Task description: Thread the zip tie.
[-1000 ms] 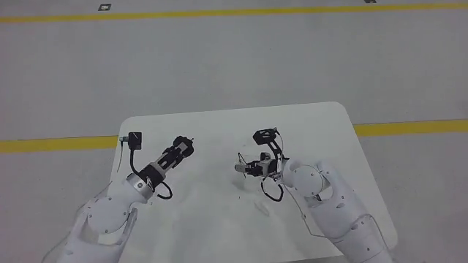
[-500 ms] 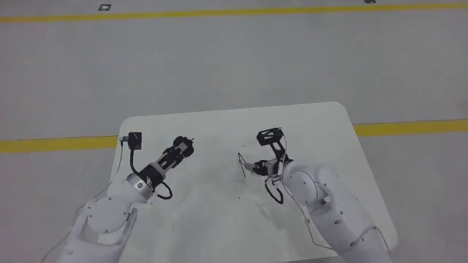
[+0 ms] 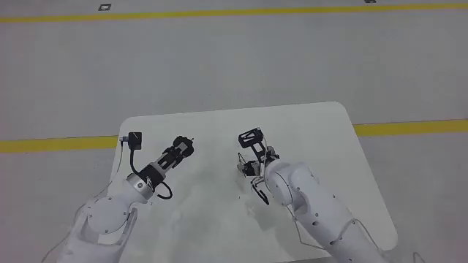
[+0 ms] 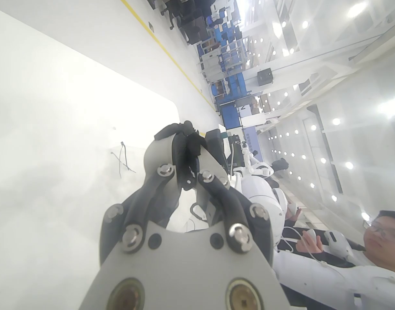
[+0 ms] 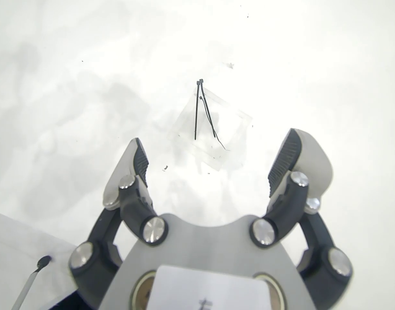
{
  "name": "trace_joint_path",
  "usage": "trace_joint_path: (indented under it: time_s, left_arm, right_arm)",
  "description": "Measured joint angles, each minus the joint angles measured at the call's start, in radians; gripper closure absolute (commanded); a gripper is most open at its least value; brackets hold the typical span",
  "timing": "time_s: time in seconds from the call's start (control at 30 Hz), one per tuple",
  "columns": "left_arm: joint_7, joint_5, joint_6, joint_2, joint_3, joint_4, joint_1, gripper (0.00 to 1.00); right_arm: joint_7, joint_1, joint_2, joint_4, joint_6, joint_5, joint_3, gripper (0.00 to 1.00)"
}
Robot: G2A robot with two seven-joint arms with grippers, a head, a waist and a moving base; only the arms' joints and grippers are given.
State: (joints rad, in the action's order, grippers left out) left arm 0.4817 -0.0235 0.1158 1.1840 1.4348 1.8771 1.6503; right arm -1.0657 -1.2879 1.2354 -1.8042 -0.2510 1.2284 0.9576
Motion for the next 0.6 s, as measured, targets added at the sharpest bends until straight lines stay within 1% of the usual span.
trace_joint_path:
  time_s: [0.13, 0.23, 0.37, 0.4, 0.43, 0.47, 0.5, 0.6]
  left_arm:
    - [0.0, 0.0, 0.0, 0.0, 0.0, 0.0, 0.0, 1.0]
    - [0.0, 0.0, 0.0, 0.0, 0.0, 0.0, 0.0, 1.0]
    - [0.0, 0.0, 0.0, 0.0, 0.0, 0.0, 0.0, 1.0]
    - [0.0, 0.0, 0.0, 0.0, 0.0, 0.0, 0.0, 1.0]
    - [0.0, 0.0, 0.0, 0.0, 0.0, 0.0, 0.0, 1.0]
    - [0.0, 0.0, 0.0, 0.0, 0.0, 0.0, 0.0, 1.0]
    - [0.0, 0.0, 0.0, 0.0, 0.0, 0.0, 0.0, 1.0]
    - [0.0, 0.0, 0.0, 0.0, 0.0, 0.0, 0.0, 1.0]
  right_arm:
    - [0.001, -0.001, 0.0, 0.0, 0.0, 0.0, 0.001, 0.0]
    - [0.024, -0.008, 0.001, 0.01, 0.012, 0.005, -0.001, 0.0]
    - [-0.004, 0.006, 0.008, 0.024, 0.003, 0.04, -0.025, 0.0]
    - [-0.014, 0.013, 0.011, 0.029, -0.003, 0.047, -0.035, 0.14]
    - [-0.02, 0.019, 0.014, 0.034, -0.006, 0.05, -0.044, 0.38]
    - [-0.025, 0.024, 0.017, 0.039, -0.009, 0.052, -0.052, 0.46]
    - [-0.031, 0.032, 0.021, 0.047, -0.011, 0.055, -0.062, 0.5]
    - [-0.042, 0.05, 0.031, 0.069, -0.013, 0.055, -0.086, 0.53]
